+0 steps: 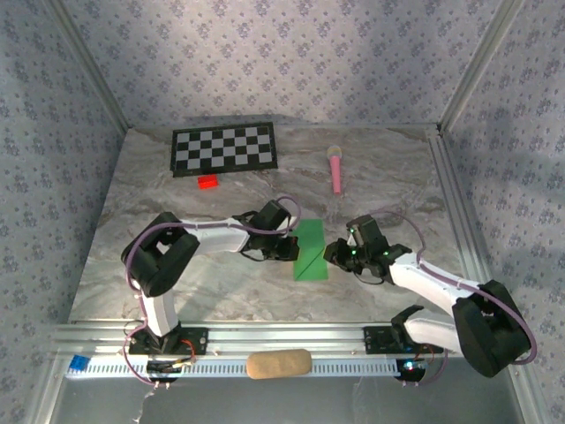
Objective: Fold a paper plane with a square sheet of paper (pick it up from the middle)
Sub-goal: Fold the triangle a second time at the center of the table.
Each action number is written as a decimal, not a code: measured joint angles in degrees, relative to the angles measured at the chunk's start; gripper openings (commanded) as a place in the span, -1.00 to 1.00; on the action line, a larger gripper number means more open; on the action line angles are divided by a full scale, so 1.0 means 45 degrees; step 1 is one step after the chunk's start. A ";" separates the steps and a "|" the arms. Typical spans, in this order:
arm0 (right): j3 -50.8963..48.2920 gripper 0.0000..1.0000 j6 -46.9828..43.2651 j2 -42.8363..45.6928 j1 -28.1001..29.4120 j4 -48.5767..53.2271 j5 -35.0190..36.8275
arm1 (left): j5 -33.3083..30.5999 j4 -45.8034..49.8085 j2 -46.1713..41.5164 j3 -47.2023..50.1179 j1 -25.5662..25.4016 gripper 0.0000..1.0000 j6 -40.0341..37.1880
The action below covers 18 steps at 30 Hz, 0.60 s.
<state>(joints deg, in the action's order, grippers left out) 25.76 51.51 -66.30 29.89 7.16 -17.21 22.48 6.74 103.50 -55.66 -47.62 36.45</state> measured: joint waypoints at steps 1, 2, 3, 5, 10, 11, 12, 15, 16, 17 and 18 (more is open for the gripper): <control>-0.0024 -0.48 0.0053 0.0000 0.0068 0.0087 0.0015 | 0.0000 0.0024 0.0000 0.0005 0.0000 -0.94 -0.0005; -0.0053 -0.48 0.0117 -0.0005 0.0185 0.0141 0.0034 | 0.0000 0.0019 0.0000 0.0005 0.0000 -0.94 -0.0005; -0.0063 -0.49 0.0165 -0.0015 0.0301 0.0185 0.0029 | 0.0000 0.0039 0.0000 0.0005 0.0000 -0.94 -0.0010; -0.0068 -0.48 0.0243 -0.0155 0.0457 0.0185 0.0015 | 0.0005 0.0107 0.0000 0.0000 0.0000 -0.94 -0.0005; -0.0068 -0.46 0.0452 -0.0894 0.0821 0.0175 0.0024 | 0.0010 0.0228 0.0000 0.0005 0.0000 -0.94 -0.0005; -0.0063 -0.45 0.0505 -0.1059 0.0937 0.0175 0.0024 | 0.0010 0.0243 0.0000 0.0005 0.0000 -0.94 -0.0005; -0.0058 -0.44 0.0529 -0.1190 0.1025 0.0170 0.0024 | 0.0010 0.0257 0.0000 0.0005 0.0000 -0.94 -0.0005; 0.0029 -0.38 0.0685 -0.1370 0.1234 0.0117 0.0024 | 0.0010 0.0277 0.0000 0.0053 0.0000 -0.94 -0.0005; 0.0087 -0.38 0.0699 -0.1384 0.1292 0.0117 0.0029 | 0.0010 0.0287 0.0000 0.0087 0.0000 -0.94 -0.0005; 0.0151 -0.38 0.0704 -0.1413 0.1350 0.0136 0.0044 | 0.0010 0.0291 0.0000 0.0141 0.0000 -0.94 -0.0005; 0.0189 -0.38 0.0704 -0.1443 0.1389 0.0146 0.0083 | 0.0010 0.0321 0.0000 0.0170 -0.0005 -0.94 0.0000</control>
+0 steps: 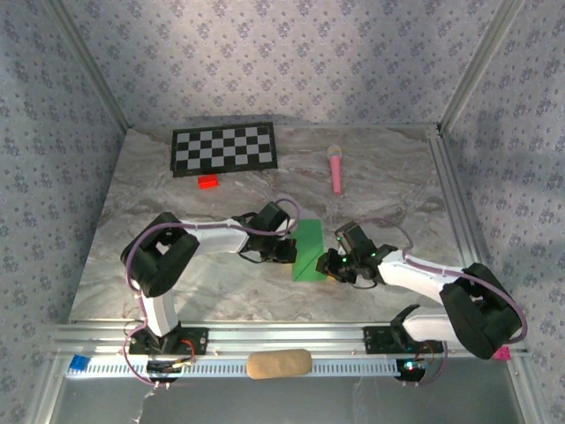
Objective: Fold a paper plane with a square sheet of paper (pick it up from the middle)
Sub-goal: Fold the triangle a second time at the center of the table, then turn over the paper at the center of the table.
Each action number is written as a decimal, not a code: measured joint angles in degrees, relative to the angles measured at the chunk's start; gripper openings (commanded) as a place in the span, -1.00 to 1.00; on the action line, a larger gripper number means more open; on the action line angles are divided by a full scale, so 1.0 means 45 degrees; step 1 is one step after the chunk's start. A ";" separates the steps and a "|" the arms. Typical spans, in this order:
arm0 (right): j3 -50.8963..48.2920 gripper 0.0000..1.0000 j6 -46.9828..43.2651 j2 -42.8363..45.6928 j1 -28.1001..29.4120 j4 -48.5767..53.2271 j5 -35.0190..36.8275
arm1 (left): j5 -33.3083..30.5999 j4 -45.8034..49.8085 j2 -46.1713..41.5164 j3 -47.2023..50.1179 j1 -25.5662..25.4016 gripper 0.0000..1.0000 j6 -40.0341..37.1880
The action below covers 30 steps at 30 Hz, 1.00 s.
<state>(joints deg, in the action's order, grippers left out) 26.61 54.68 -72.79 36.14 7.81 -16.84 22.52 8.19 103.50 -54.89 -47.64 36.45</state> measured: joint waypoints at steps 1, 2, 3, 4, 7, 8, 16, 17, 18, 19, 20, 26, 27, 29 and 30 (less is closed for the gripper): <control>0.0015 -0.37 0.0000 -0.0005 0.0019 0.0015 0.0044 | 0.0010 0.0015 0.0000 0.0005 0.0000 -0.94 -0.0005; 0.0019 -0.37 0.0010 -0.0005 0.0039 0.0083 0.0087 | 0.0010 0.0015 0.0000 0.0000 0.0000 -0.94 -0.0005; 0.0024 -0.37 0.0044 -0.0005 0.0039 0.0146 0.0146 | 0.0010 0.0019 0.0000 0.0005 0.0000 -0.94 0.0000; 0.0024 -0.36 0.0083 -0.0005 0.0039 0.0180 0.0170 | 0.0010 0.0019 0.0000 0.0000 0.0000 -0.94 -0.0005; 0.0024 -0.35 0.0185 -0.0005 0.0068 0.0185 0.0219 | 0.0000 0.0024 0.0000 0.0005 -0.0019 -0.94 0.0000; 0.0029 -0.35 0.0228 -0.0005 0.0107 0.0185 0.0233 | 0.0000 0.0024 0.0000 0.0000 -0.0024 -0.94 0.0000; 0.0155 -0.34 0.0393 -0.0316 0.0209 0.0005 0.0214 | 0.0000 0.0029 0.0000 0.0000 -0.0097 -0.95 0.0005; 0.0170 -0.29 0.0423 -0.0384 0.0209 -0.0141 0.0214 | 0.0000 0.0039 0.0000 0.0000 -0.0107 -0.94 0.0005; 0.0175 -0.25 0.0466 -0.0442 0.0223 -0.0291 0.0214 | 0.0000 0.0044 0.0000 0.0000 -0.0117 -0.95 0.0005; 0.0175 -0.23 0.0500 -0.0476 0.0228 -0.0452 0.0185 | 0.0000 0.0044 0.0000 0.0000 -0.0117 -0.95 0.0005; 0.0175 -0.20 0.0525 -0.0495 0.0228 -0.0631 0.0170 | 0.0000 0.0049 0.0000 0.0000 -0.0117 -0.95 0.0005; 0.0189 -0.10 0.0510 -0.0806 0.0078 -0.1622 0.0015 | -0.0010 0.0049 0.0000 0.0000 -0.0141 -0.95 0.0005; 0.0223 -0.10 0.0500 -0.0889 -0.0015 -0.1783 -0.0083 | -0.0010 0.0049 0.0000 0.0000 -0.0160 -0.95 0.0005; 0.0335 -0.10 0.0398 -0.1044 -0.0194 -0.1943 -0.0214 | -0.0010 0.0053 0.0000 0.0000 -0.0185 -0.95 0.0005; 0.0418 -0.10 0.0316 -0.1107 -0.0272 -0.1982 -0.0272 | -0.0010 0.0053 0.0000 0.0000 -0.0189 -0.95 0.0005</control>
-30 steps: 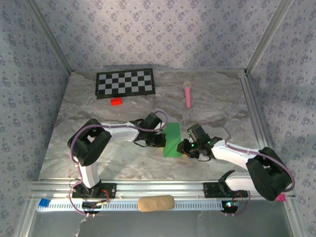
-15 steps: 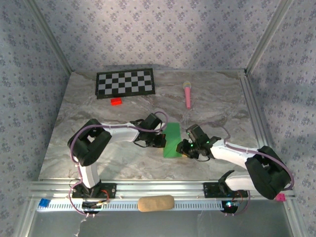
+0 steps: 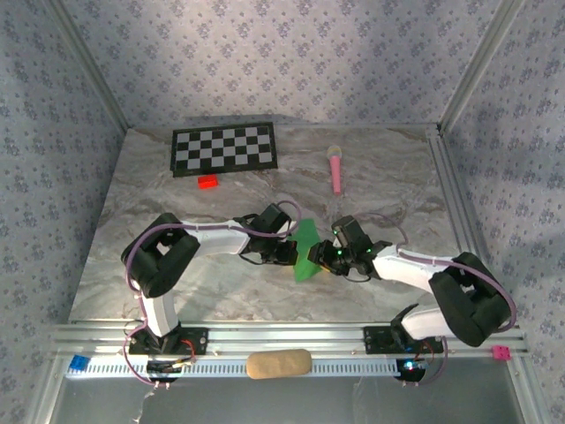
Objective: Fold a paper plane with a square sheet of paper (pick it up from the middle)
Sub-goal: Turn over the paper at the center of the table.
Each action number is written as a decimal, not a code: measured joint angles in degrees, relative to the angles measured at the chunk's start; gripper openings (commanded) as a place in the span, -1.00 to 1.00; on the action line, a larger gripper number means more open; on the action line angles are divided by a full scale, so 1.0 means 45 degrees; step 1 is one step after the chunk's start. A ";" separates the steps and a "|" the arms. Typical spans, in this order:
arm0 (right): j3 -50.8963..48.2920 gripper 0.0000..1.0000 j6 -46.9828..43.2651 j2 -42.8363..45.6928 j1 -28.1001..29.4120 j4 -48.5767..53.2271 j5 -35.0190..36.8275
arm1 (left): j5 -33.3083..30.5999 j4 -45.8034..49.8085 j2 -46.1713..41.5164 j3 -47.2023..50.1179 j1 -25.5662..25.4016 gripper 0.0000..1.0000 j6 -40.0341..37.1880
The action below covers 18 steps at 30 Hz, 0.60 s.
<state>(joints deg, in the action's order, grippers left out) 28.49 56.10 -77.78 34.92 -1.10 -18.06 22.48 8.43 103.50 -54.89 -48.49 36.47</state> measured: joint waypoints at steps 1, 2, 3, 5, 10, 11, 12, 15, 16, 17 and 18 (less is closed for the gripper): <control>0.0078 -0.09 -0.0063 -0.0039 -0.0063 -0.0019 -0.0058 | 0.0000 0.0000 0.0000 0.0000 0.0000 -0.95 0.0000; 0.0170 -0.09 -0.0170 -0.0063 -0.0155 -0.0053 -0.0102 | 0.0000 0.0005 0.0000 0.0000 0.0000 -0.95 0.0000; 0.0243 -0.10 -0.0311 -0.0097 -0.0248 -0.0112 -0.0185 | 0.0000 0.0005 0.0000 0.0000 0.0000 -0.95 0.0000; 0.0379 -0.10 -0.0505 -0.0214 -0.0447 -0.0209 -0.0364 | 0.0000 0.0005 0.0000 0.0000 0.0000 -0.95 0.0005; 0.0593 -0.10 -0.1025 -0.0670 -0.0991 -0.0389 -0.0899 | 0.0000 0.0000 0.0015 0.0000 -0.0010 -0.95 0.0005; 0.0627 -0.10 -0.1146 -0.0797 -0.1088 -0.0452 -0.1044 | 0.0000 0.0000 0.0019 0.0000 -0.0010 -0.95 0.0005; 0.0641 -0.10 -0.1277 -0.0899 -0.1171 -0.0510 -0.1185 | 0.0000 -0.0005 0.0024 0.0000 -0.0010 -0.95 0.0005; 0.0695 -0.09 -0.1734 -0.1073 -0.1409 -0.0529 -0.1627 | 0.0000 0.0000 0.0024 -0.0005 -0.0010 -0.96 0.0010; 0.0733 -0.10 -0.1851 -0.1112 -0.1481 -0.0525 -0.1773 | -0.0005 0.0000 0.0024 -0.0005 -0.0010 -0.96 0.0024; 0.0806 -0.10 -0.2040 -0.1156 -0.1574 -0.0520 -0.1957 | -0.0010 0.0000 0.0024 -0.0005 -0.0010 -0.96 0.0034; 0.0884 -0.10 -0.2210 -0.1190 -0.1661 -0.0525 -0.2142 | -0.0039 -0.0005 0.0024 -0.0005 -0.0010 -0.96 0.0039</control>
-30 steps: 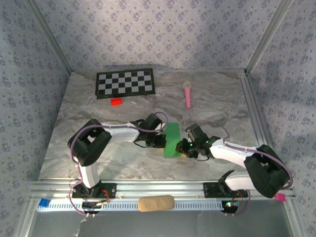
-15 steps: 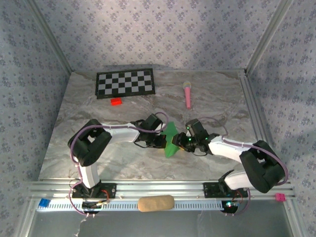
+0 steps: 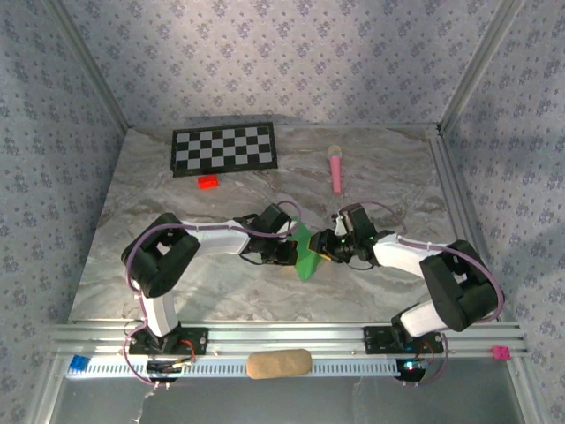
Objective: Fold a paper plane with a square sheet of paper (pick it up from the middle)
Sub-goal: Turn over the paper at the center of the table.
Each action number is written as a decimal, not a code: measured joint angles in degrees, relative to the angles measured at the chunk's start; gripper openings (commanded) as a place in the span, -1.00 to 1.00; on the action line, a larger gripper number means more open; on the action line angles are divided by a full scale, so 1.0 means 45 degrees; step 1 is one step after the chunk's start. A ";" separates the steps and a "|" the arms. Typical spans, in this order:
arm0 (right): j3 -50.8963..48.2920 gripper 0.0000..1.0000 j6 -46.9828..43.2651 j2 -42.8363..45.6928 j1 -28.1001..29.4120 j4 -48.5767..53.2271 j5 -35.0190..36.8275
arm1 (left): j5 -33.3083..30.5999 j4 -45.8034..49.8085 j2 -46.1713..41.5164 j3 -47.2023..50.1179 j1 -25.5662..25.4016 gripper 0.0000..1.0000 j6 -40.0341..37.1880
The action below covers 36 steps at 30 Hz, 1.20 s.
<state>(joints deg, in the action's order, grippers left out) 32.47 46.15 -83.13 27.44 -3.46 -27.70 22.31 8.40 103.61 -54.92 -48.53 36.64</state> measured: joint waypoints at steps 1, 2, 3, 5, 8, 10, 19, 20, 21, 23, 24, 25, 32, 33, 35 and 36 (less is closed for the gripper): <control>0.0049 -0.10 -0.0126 -0.0010 -0.0063 -0.0005 -0.0146 | -0.0005 0.0005 0.0000 0.0000 -0.0005 -0.96 0.0000; 0.0117 -0.10 -0.0296 -0.0024 -0.0117 0.0005 -0.0325 | -0.0005 0.0005 0.0000 0.0000 -0.0005 -0.96 0.0000; 0.0185 -0.10 -0.0495 -0.0053 -0.0170 0.0005 -0.0495 | -0.0005 0.0005 0.0000 0.0000 -0.0005 -0.96 0.0005; 0.0330 -0.10 -0.0869 -0.0175 -0.0243 0.0073 -0.0787 | -0.0010 0.0005 0.0000 0.0000 -0.0005 -0.96 0.0000; 0.0690 -0.09 -0.1462 -0.0583 -0.0272 0.0355 -0.1083 | -0.0010 0.0005 0.0000 0.0000 -0.0005 -0.97 0.0000; 0.1010 -0.09 -0.1938 -0.0976 -0.0272 0.0544 -0.1258 | -0.0010 0.0005 0.0000 0.0000 -0.0005 -0.97 0.0000; 0.1831 -0.11 -0.2958 -0.2142 -0.0486 0.0821 -0.2021 | -0.0068 0.0000 0.0000 0.0000 -0.0029 -0.97 0.0005; 0.1836 -0.11 -0.3031 -0.2215 -0.0529 0.0821 -0.2069 | -0.0097 0.0005 0.0000 0.0000 -0.0039 -0.98 0.0010; 0.1836 -0.12 -0.3089 -0.2302 -0.0583 0.0826 -0.2152 | -0.0112 0.0000 0.0000 0.0000 -0.0049 -0.98 0.0005; 0.1841 -0.13 -0.3191 -0.2477 -0.0699 0.0831 -0.2302 | -0.0117 0.0000 0.0000 0.0000 -0.0049 -0.97 0.0005; 0.1841 -0.15 -0.3245 -0.2535 -0.0782 0.0831 -0.2370 | -0.0121 0.0000 0.0000 0.0000 -0.0049 -0.97 0.0005; 0.1841 -0.18 -0.3288 -0.2560 -0.0865 0.0831 -0.2424 | -0.0131 0.0000 0.0000 0.0000 -0.0049 -0.98 0.0005; 0.2035 -0.30 -0.3604 -0.2817 -0.1239 0.0801 -0.3167 | -0.0146 0.0005 0.0000 0.0000 -0.0049 -0.97 0.0010; 0.2050 -0.31 -0.3648 -0.2856 -0.1239 0.0787 -0.3283 | -0.0146 0.0005 0.0000 0.0000 -0.0049 -0.98 0.0010; 0.2059 -0.34 -0.3740 -0.2934 -0.1239 0.0763 -0.3463 | -0.0146 0.0005 0.0000 0.0000 -0.0049 -0.98 0.0010; 0.2059 -0.36 -0.3784 -0.2973 -0.1239 0.0758 -0.3536 | -0.0146 0.0005 0.0000 0.0000 -0.0049 -0.97 0.0010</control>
<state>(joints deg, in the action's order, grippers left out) 41.74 29.12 -96.51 21.87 -0.05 -43.62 21.65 8.43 103.61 -54.92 -48.75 36.69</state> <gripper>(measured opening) 0.331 0.062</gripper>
